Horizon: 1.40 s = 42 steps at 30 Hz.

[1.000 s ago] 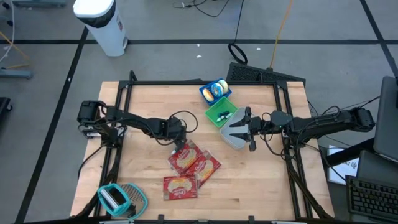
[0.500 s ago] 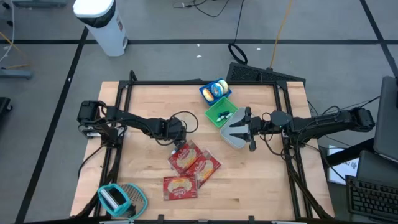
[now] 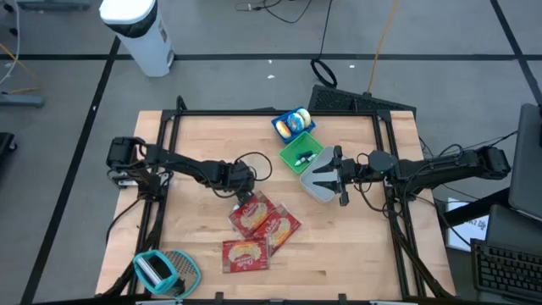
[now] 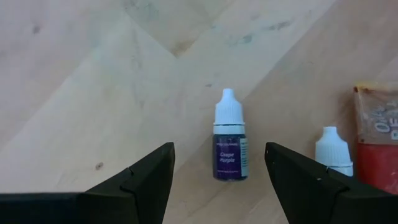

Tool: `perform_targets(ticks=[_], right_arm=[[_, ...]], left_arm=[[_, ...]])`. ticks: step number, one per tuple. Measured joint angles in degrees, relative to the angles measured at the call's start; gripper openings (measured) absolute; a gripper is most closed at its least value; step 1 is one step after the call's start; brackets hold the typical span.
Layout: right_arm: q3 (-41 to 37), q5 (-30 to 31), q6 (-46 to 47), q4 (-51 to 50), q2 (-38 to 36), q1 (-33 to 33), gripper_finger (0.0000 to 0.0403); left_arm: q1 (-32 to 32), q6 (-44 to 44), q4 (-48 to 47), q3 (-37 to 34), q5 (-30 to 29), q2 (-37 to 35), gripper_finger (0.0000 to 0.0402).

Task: Pick & Place Food Item
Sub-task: Put the small purple food coloring bottle into the green bin

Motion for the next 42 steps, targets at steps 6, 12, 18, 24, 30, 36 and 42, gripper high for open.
perform_targets(ticks=[6, 12, 18, 24, 30, 36, 42], right_arm=[[0.0, -0.1, 0.0, 0.0, 0.0, 0.0, 0.0155], [0.0, -0.1, 0.0, 0.0, 0.0, 0.0, 0.0155], [0.0, 0.0, 0.0, 0.0, 0.0, 0.0, 0.0155], [0.0, 0.0, -0.1, 0.0, 0.0, 0.0, 0.0155], [0.0, 0.0, -0.1, 0.0, 0.0, 0.0, 0.0155], [0.0, 3.4, 1.4, -0.3, 0.5, 0.0, 0.0155], [0.0, 19.1, 3.0, 0.6, 4.8, -0.3, 0.0155]], left_arm=[[-0.1, 0.7, 0.7, 0.2, 1.0, 2.9, 0.0255], [0.0, 0.5, 0.7, 0.2, 1.2, 3.3, 0.0249], [-0.1, 0.5, 0.9, 0.1, 1.9, 2.7, 0.0175], [-0.1, 5.4, 1.2, 0.1, 2.2, 2.8, 0.0096], [-0.1, 15.5, 2.4, 0.3, 0.8, 1.4, 0.0061], [-1.8, 31.1, 3.2, 4.7, -9.3, -2.3, 0.0068], [-5.5, 56.5, 7.8, 10.0, -17.6, -2.7, 0.007]])
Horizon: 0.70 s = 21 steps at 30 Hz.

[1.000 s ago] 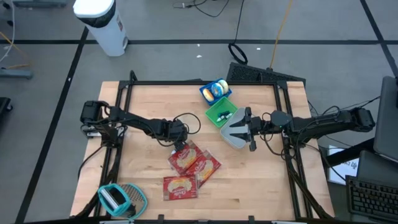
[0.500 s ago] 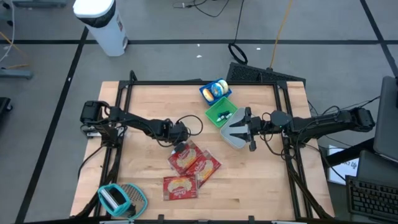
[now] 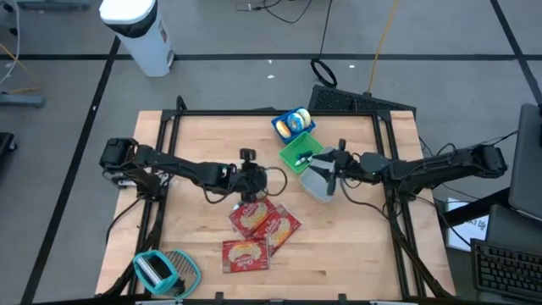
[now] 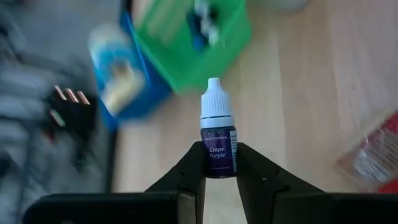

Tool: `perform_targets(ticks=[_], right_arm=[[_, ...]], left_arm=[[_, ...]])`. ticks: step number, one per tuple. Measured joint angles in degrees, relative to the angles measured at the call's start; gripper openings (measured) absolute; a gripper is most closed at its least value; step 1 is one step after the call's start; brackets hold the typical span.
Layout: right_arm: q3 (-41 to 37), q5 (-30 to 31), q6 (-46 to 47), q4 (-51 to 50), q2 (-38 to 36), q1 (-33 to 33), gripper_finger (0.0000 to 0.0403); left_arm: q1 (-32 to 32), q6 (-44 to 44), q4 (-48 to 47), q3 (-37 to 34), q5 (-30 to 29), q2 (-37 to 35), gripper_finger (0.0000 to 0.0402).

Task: Pick & Place Food Item
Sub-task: Put the small purple food coloring bottle into the green bin

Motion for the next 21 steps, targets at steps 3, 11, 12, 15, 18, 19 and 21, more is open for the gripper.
perform_targets(ticks=[3, 11, 12, 15, 18, 19, 21], right_arm=[[0.0, 1.3, 1.0, 3.0, 3.6, -1.0, 0.0155], [0.0, -6.4, 10.5, 17.4, 15.3, -4.7, 0.017], [0.0, -7.7, 11.8, 19.7, 16.7, -5.1, 0.0177], [0.8, -12.0, 14.8, 25.5, 20.9, -6.1, 0.0203], [3.0, -13.7, 16.8, 27.3, 24.7, -6.2, 0.0231], [3.8, -13.7, 17.0, 27.2, 25.9, -6.1, 0.0239], [5.9, -14.0, 17.9, 27.3, 28.5, -6.1, 0.0253]], left_arm=[[-1.3, 10.2, 7.1, 0.6, -2.0, 0.4, 0.0071], [-2.3, 24.5, 21.2, 0.7, -5.6, 0.3, 0.0071], [-2.3, 25.1, 21.9, 0.7, -5.6, 0.3, 0.0071], [-2.2, 25.2, 21.8, 0.7, -5.3, 0.3, 0.0071], [-2.2, 25.1, 21.9, 0.7, -5.2, 0.3, 0.0071], [-2.2, 25.2, 21.9, 0.7, -5.1, 0.3, 0.0072], [-2.1, 25.4, 21.7, 0.7, -5.3, 0.3, 0.0072]])
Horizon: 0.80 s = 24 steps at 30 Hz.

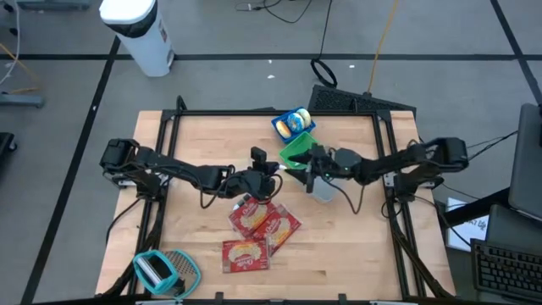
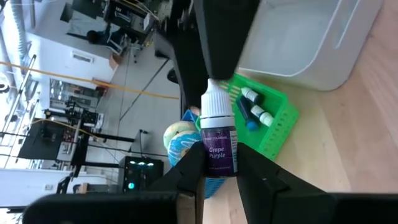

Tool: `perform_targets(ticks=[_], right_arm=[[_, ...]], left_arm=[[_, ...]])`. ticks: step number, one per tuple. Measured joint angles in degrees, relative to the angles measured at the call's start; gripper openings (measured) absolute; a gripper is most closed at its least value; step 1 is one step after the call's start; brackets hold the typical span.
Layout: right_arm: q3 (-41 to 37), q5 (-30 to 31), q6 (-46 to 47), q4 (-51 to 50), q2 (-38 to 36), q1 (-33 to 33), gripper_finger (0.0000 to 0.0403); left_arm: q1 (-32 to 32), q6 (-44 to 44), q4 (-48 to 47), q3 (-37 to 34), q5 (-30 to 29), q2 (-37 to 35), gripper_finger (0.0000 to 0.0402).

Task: Pick & Place Food Item
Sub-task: Put the small purple food coloring bottle into the green bin

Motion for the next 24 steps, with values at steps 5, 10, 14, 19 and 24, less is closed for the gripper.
perform_targets(ticks=[5, 10, 14, 19, 24], right_arm=[[4.5, -4.3, 1.6, -0.1, 4.5, 0.0, 0.0267], [6.7, -4.2, 1.6, -0.1, 6.5, 0.0, 0.0256], [6.9, -4.2, 1.6, 0.1, 6.5, 0.0, 0.0235], [6.9, -4.2, 1.6, 0.1, 6.5, 0.0, 0.02], [6.9, -5.7, 1.6, -0.1, 6.5, 0.0, 0.0162]], left_arm=[[0.5, -0.8, 0.0, 0.0, 0.2, 0.0, 0.0072], [0.5, -0.9, 0.0, 0.0, 0.6, 0.0, 0.0072], [0.5, -1.0, 0.0, 0.0, 0.9, 0.0, 0.0072], [0.6, -1.2, 0.1, 0.0, 1.7, 0.0, 0.0072], [0.6, -1.8, 0.1, 0.0, 1.6, 0.0, 0.0072]])
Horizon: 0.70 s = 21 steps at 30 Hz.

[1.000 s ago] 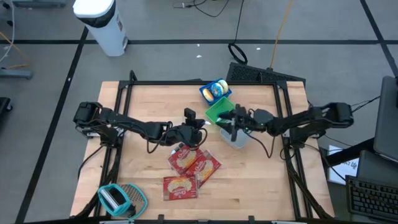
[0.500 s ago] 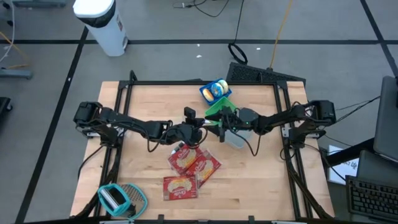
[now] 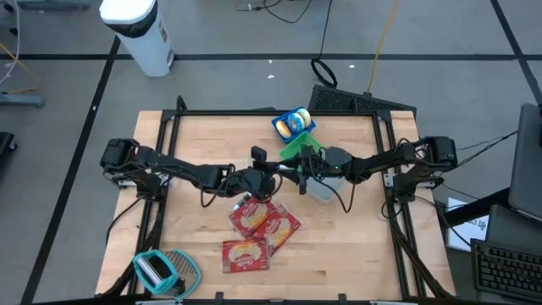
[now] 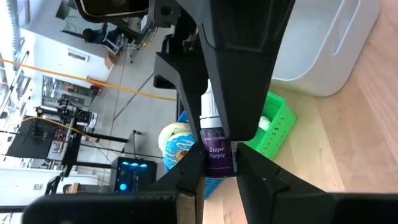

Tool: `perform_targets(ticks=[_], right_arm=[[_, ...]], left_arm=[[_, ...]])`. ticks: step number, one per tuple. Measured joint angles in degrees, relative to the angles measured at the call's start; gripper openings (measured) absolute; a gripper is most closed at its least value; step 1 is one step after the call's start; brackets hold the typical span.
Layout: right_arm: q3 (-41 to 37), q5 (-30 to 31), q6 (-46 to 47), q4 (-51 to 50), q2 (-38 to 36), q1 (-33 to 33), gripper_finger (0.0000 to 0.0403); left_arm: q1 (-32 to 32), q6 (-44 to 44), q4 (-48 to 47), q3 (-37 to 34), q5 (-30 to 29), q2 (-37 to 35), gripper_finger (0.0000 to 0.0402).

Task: Pick & Place Food Item
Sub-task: Put the small purple food coloring bottle into the green bin

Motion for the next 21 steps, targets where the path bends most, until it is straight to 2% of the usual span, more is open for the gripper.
perform_targets(ticks=[12, 21], right_arm=[[0.0, -0.9, 0.0, -0.2, 0.0, 0.0, 0.0072], [-0.5, -1.9, 0.0, -1.1, -1.1, -0.8, 0.0068]], left_arm=[[0.0, -1.2, -0.1, 0.0, -0.2, 0.0, 0.0072], [-1.6, -9.8, -0.1, 0.0, -0.1, -0.4, 0.0076]])
